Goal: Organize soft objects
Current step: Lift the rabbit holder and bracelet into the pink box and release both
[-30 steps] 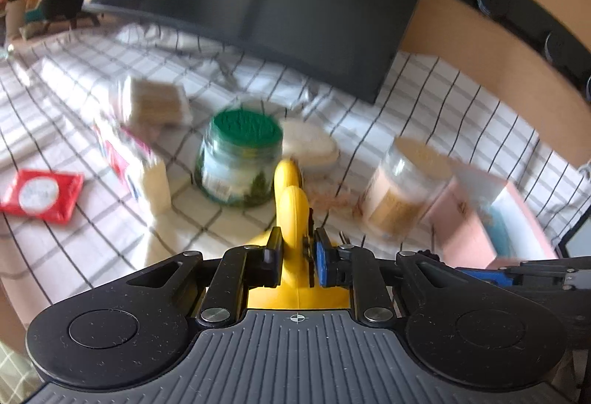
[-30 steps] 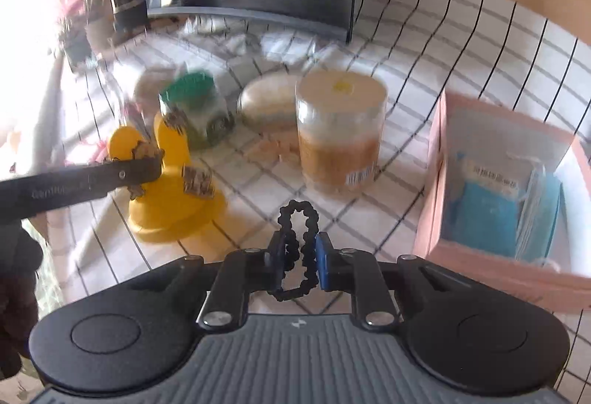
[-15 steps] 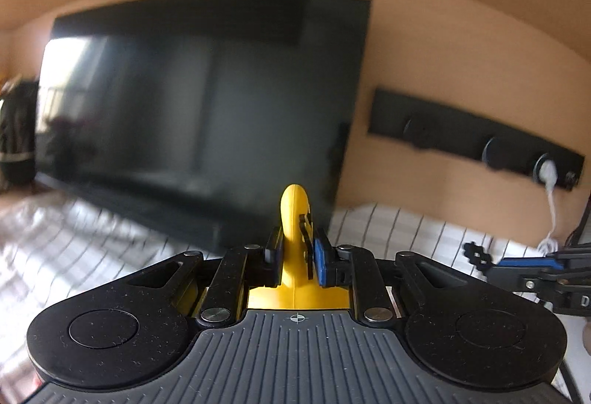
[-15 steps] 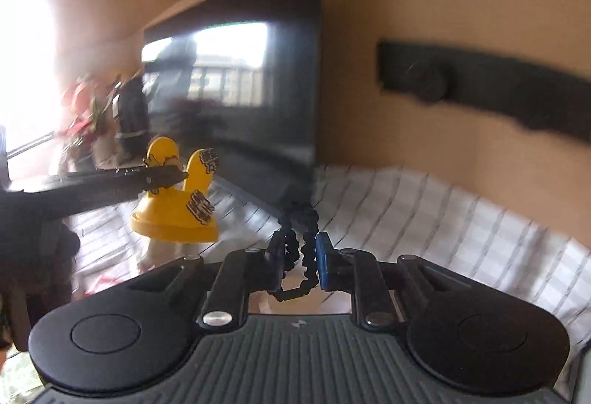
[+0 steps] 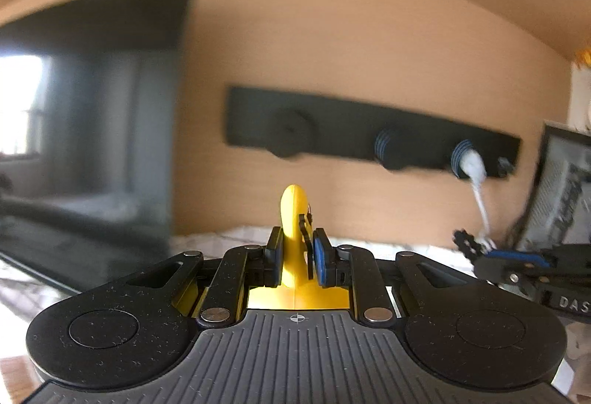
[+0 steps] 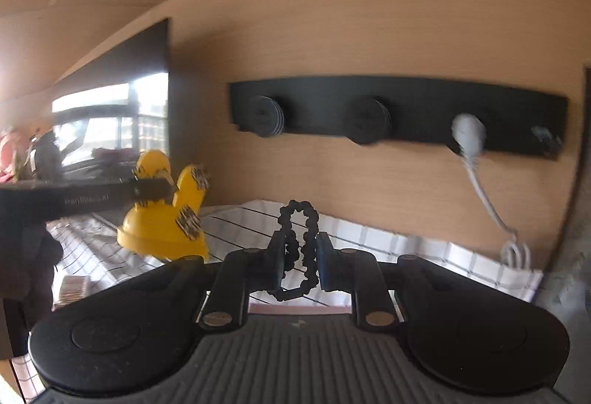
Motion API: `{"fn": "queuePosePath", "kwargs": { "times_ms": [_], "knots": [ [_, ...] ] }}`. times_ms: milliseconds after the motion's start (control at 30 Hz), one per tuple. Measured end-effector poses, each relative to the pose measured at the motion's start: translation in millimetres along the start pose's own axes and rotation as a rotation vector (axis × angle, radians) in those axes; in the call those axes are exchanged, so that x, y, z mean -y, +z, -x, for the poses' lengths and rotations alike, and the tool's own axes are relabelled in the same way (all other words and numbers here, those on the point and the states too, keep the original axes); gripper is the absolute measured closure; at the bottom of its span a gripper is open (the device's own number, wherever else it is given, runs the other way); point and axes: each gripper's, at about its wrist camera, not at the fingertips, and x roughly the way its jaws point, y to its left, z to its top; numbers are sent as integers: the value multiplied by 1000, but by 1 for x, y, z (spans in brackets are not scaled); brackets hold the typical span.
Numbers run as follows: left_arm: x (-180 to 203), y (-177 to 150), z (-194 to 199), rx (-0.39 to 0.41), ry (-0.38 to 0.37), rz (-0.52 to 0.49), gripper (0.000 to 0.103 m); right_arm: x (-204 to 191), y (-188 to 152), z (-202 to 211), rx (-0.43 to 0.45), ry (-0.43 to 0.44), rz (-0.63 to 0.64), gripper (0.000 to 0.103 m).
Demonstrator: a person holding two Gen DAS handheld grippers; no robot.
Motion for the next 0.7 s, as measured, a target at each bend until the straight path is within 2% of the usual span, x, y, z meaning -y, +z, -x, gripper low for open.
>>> {"fn": "queuePosePath", "kwargs": {
  "times_ms": [167,367,433,533,567,600,667,700],
  "knots": [
    [27,-25,-39,-106,-96,51,84,38,-20,-12,-44,-74,-93,85],
    [57,-65,-81,-238,-152,61,84,71,-40,-25,-106,-128,-182,85],
    [65,-76,-95,-258,-169,84,83,75,-46,-28,-114,-129,-200,85],
    [71,-100,-111,-248,-207,133,82,78,-50,-33,-125,-135,-213,85],
    [71,-110,-118,-272,-218,143,81,80,-52,-34,-128,-137,-217,85],
    [72,-121,-127,-329,-228,158,80,80,-53,-34,-132,-140,-220,85],
    [72,-145,-144,-506,-233,188,80,81,-54,-36,-140,-145,-227,85],
    [70,-157,-151,-567,-258,211,79,82,-55,-37,-145,-146,-229,85]
  ]
}}
